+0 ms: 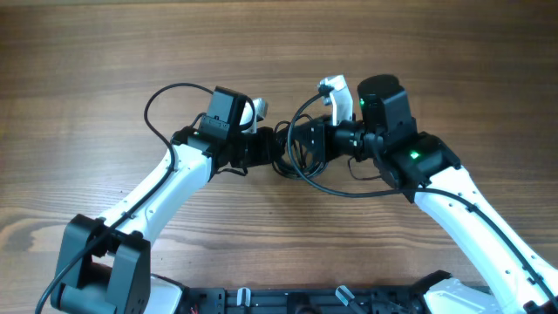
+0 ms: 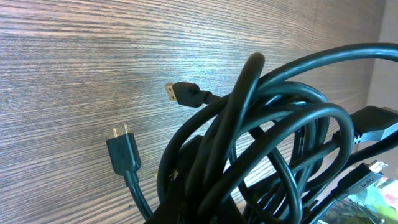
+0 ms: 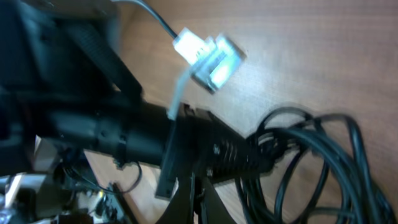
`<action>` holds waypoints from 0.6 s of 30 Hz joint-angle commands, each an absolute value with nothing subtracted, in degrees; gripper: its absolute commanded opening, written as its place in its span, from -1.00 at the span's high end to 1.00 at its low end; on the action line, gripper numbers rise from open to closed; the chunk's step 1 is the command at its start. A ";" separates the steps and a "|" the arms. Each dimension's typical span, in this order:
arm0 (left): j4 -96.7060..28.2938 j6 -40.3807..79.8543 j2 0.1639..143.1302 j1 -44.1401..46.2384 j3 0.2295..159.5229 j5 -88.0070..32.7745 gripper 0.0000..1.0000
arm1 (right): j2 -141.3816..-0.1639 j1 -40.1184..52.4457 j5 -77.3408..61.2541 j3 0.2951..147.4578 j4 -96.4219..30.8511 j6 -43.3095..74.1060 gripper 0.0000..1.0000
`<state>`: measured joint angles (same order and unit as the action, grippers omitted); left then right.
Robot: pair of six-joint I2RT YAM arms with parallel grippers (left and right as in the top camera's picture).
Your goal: Untangle cables
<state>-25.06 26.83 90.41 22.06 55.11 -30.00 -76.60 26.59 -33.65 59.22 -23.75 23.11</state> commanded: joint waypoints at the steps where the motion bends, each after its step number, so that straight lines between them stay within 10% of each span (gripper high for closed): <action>1: -24.34 25.91 88.82 21.74 55.40 -31.92 0.92 | -77.65 27.64 -34.37 57.98 -27.70 24.43 0.91; 10: -24.38 25.87 88.82 21.74 55.40 -31.88 0.92 | -90.26 32.45 -12.95 56.75 -25.12 30.00 0.91; 18: -24.38 25.89 88.82 21.74 55.40 -31.75 0.92 | -84.49 30.44 -20.67 61.34 -17.87 23.97 0.91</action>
